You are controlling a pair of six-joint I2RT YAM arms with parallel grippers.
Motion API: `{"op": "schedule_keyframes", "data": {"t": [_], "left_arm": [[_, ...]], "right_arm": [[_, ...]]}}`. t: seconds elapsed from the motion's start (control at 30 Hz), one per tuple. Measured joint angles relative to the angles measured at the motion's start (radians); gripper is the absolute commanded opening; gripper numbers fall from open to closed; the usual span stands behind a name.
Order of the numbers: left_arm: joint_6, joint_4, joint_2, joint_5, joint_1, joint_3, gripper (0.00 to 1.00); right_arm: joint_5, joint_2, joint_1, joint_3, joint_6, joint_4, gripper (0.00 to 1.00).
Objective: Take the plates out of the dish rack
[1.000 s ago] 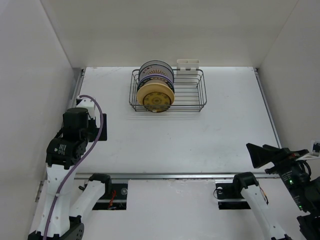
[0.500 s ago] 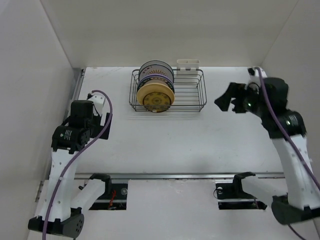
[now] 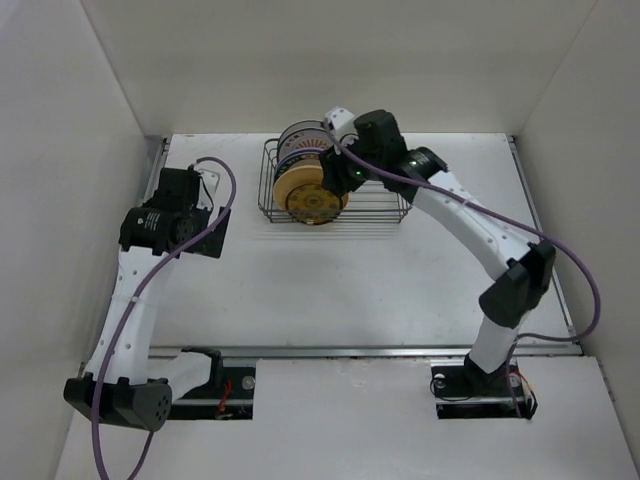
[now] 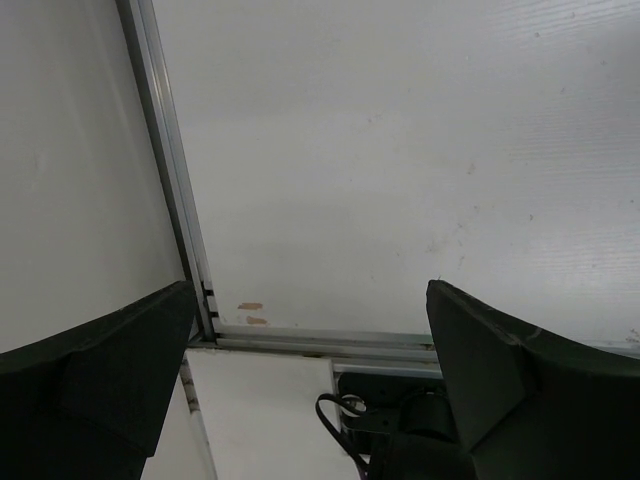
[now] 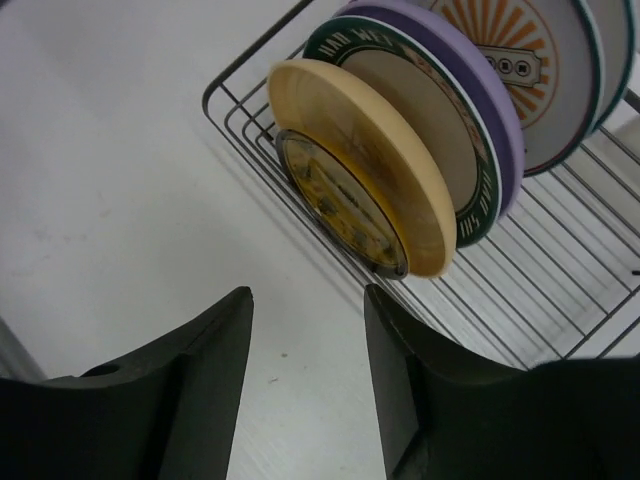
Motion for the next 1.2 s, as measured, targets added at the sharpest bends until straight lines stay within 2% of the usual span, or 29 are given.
{"op": "schedule_keyframes", "data": {"t": [0.1,0.23,0.6,0.73,0.77,0.83,0.9,1.1,1.17,1.2], "left_arm": [[0.003,0.0,0.037,-0.014,0.0,0.026,1.0],[0.005,0.002,0.093,-0.037,0.0,0.056,1.0],[0.02,0.047,0.27,-0.052,0.0,0.149,1.0],[0.038,0.068,0.295,-0.055,0.0,0.154,1.0],[0.044,0.074,0.299,-0.058,0.0,0.155,1.0],[0.053,0.085,0.312,-0.065,0.0,0.16,1.0],[0.06,0.094,0.33,-0.07,0.0,0.168,1.0],[0.061,0.11,0.372,-0.074,-0.022,0.175,1.0],[0.054,0.111,0.385,-0.072,-0.04,0.182,1.0],[0.048,0.11,0.394,-0.071,-0.048,0.189,1.0]], "right_arm": [[0.029,0.128,0.037,0.094,-0.067,-0.002,0.55],[0.037,0.266,0.027,0.189,-0.116,-0.01,0.55],[0.047,0.442,0.024,0.329,-0.141,-0.049,0.54],[0.048,0.459,0.026,0.335,-0.143,-0.051,0.43],[0.05,0.462,0.026,0.335,-0.143,-0.05,0.35],[0.061,0.467,0.026,0.334,-0.146,-0.048,0.28],[0.078,0.468,0.025,0.334,-0.159,-0.047,0.17],[0.128,0.449,0.023,0.284,-0.192,-0.024,0.08],[0.149,0.434,0.024,0.264,-0.196,-0.018,0.0],[0.166,0.425,0.025,0.258,-0.197,-0.017,0.0]]}}
